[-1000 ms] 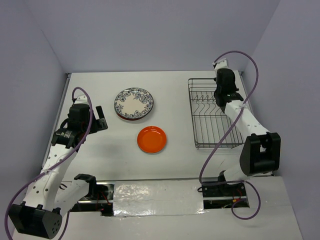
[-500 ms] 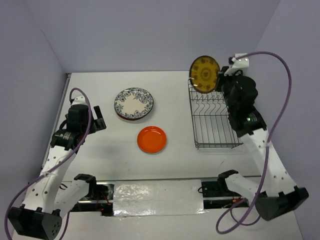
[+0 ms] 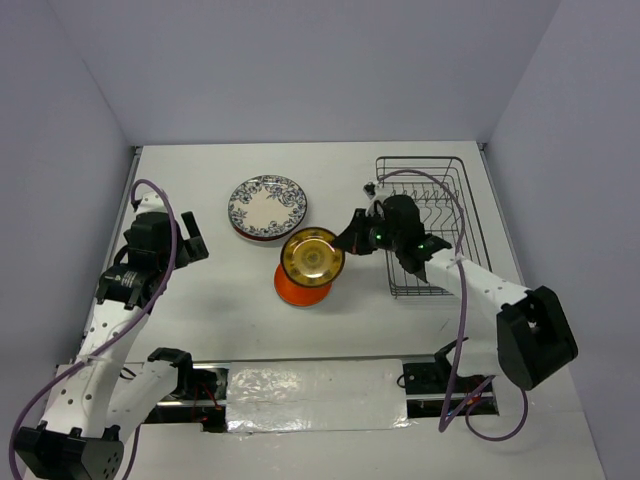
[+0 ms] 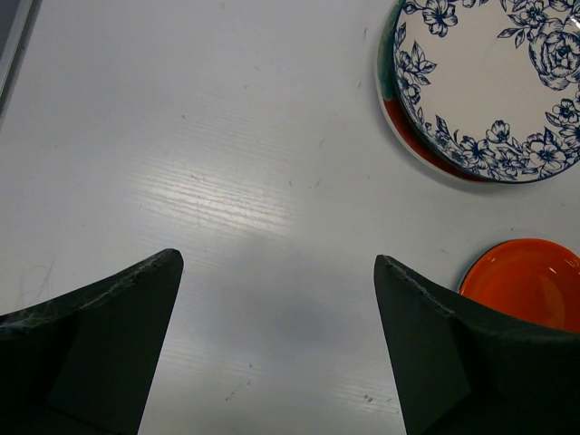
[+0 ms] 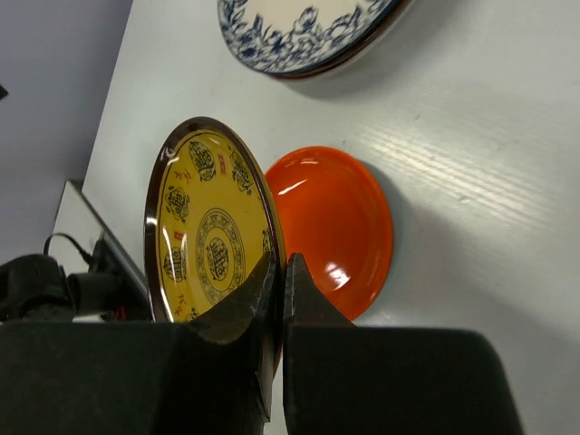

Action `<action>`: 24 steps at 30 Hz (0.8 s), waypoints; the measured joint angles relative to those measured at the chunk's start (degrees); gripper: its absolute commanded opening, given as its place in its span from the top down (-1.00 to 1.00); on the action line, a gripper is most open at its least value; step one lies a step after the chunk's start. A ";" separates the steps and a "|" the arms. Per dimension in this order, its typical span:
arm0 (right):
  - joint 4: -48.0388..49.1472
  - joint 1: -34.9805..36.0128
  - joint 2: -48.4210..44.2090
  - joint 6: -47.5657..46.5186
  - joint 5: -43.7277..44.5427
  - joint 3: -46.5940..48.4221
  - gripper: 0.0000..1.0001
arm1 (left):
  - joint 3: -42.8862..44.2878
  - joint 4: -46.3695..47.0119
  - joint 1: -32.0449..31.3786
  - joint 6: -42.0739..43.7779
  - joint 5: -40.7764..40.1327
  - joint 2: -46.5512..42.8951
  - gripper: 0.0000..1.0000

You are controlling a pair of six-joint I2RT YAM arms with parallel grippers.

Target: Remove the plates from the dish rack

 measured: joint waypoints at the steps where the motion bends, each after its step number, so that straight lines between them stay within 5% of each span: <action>1: -0.07 0.74 0.61 0.13 -0.20 -0.07 1.00 | 0.00 -0.02 0.00 0.00 0.02 0.00 -0.99; 12: 1.70 3.67 12.24 -0.81 -0.94 0.02 0.88 | 0.00 0.00 0.00 0.04 0.28 0.55 -0.99; 17: 1.88 4.59 15.26 -1.07 -0.92 0.72 0.67 | 0.00 0.00 0.00 0.04 0.59 0.76 -0.99; 18: 1.97 4.72 15.72 -1.07 -0.85 1.03 0.55 | 0.00 0.00 0.00 0.04 0.63 0.76 -0.99; 19: 2.10 4.90 16.11 -1.05 -0.81 1.31 0.13 | 0.00 0.00 0.00 0.04 0.68 0.76 -0.99; 23: 2.05 6.05 16.61 -1.22 0.52 2.29 -0.99 | 0.00 0.00 0.00 0.07 0.72 0.92 -0.99; 24: 2.03 6.34 16.61 -1.27 0.76 2.54 -1.00 | 0.00 0.00 0.00 0.07 0.74 1.01 -0.99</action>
